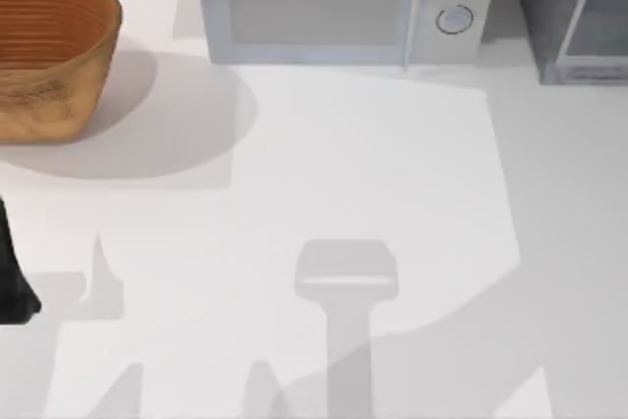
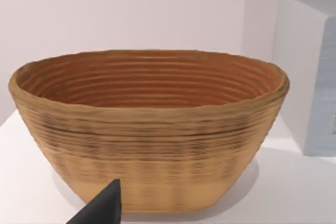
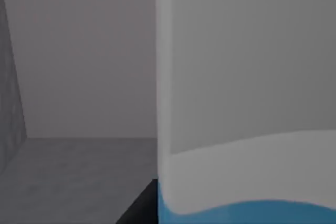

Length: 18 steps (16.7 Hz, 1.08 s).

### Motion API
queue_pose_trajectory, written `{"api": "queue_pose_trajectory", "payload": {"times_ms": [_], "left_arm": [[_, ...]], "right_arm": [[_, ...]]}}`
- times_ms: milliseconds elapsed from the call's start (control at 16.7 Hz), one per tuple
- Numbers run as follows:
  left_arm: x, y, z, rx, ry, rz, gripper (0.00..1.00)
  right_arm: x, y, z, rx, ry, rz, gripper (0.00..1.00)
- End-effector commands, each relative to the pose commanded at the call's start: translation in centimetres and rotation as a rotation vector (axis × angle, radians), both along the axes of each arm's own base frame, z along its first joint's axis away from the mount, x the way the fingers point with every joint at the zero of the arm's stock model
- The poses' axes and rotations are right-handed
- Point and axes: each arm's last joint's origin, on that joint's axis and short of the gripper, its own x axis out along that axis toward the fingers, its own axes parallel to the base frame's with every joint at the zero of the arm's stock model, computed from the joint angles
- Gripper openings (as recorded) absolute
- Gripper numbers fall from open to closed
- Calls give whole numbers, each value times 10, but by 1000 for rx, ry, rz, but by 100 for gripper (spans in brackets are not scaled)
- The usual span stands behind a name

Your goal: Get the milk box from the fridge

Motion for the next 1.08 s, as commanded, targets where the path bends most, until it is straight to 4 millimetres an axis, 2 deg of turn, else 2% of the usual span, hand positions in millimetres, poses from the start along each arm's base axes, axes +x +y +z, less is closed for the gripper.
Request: {"api": "queue_pose_trajectory", "payload": {"times_ms": [360, 720, 900, 1080], "left_arm": [[0, 0, 0, 0, 0, 0, 100], [0, 0, 0, 0, 0, 0, 100], [0, 0, 0, 0, 0, 0, 100], [0, 0, 0, 0, 0, 0, 100]], "right_arm": [[0, 0, 40, 0, 3, -1, 0], [-4, 0, 42, 2, 5, 2, 0], [-26, -1, 44, 3, 4, 3, 0], [-64, 0, 37, 10, 30, 1, 0]]}}
